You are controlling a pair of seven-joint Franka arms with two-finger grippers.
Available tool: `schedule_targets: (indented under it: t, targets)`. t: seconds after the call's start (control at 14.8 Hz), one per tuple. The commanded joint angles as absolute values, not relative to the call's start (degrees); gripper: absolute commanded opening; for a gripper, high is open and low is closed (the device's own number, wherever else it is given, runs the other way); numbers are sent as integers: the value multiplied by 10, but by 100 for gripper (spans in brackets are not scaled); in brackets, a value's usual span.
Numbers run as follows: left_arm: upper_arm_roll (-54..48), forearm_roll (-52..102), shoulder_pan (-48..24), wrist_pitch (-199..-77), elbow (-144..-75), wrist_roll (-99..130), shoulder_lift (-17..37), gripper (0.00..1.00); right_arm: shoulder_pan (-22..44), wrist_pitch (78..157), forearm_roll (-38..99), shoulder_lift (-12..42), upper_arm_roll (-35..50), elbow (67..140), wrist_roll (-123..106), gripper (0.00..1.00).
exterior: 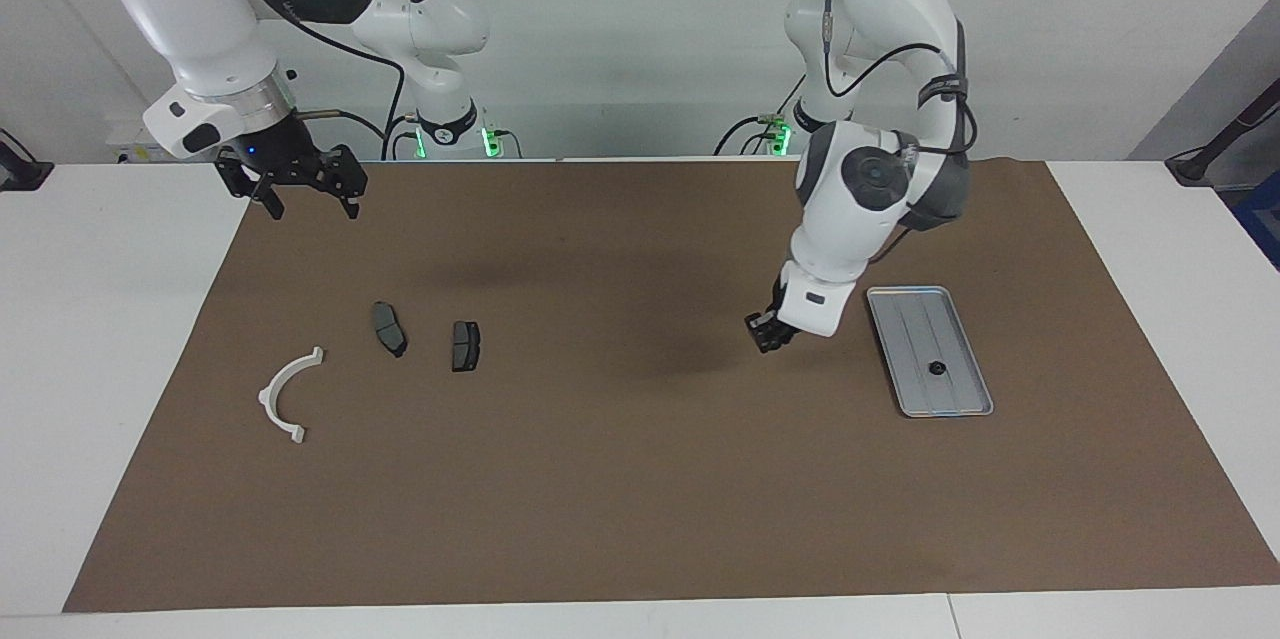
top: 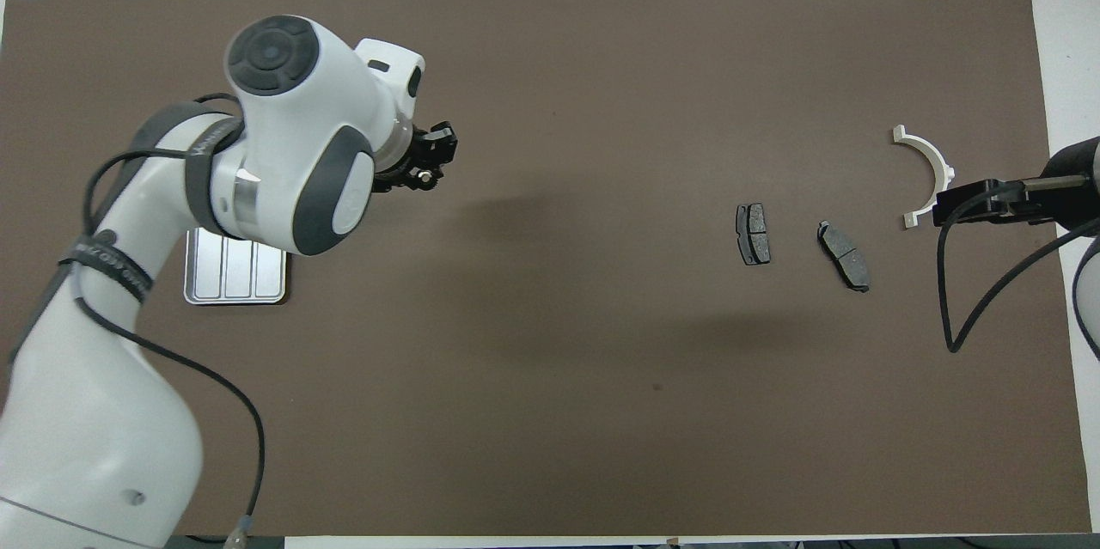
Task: Place bearing gear from tray to pile
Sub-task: 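Carry the bearing to the table center and release it with the left gripper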
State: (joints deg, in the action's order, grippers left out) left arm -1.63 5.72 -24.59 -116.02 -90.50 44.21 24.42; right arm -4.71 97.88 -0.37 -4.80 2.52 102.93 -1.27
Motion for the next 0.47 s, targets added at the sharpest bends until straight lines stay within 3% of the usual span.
schedule_targets:
  t: [0.0, 0.2, 0.4]
  targets:
    - [-2, 46, -309, -1144, -824, 513, 320, 19, -57, 1004, 2, -66, 29, 1057, -33, 100]
    - [3, 45, -361, -1140, -770, 565, 386, 19, -65, 1020, 2, -70, 29, 1074, -33, 100]
    - [10, 46, -372, -1149, -770, 575, 392, 19, -67, 1019, 2, -76, 28, 1084, -36, 100]
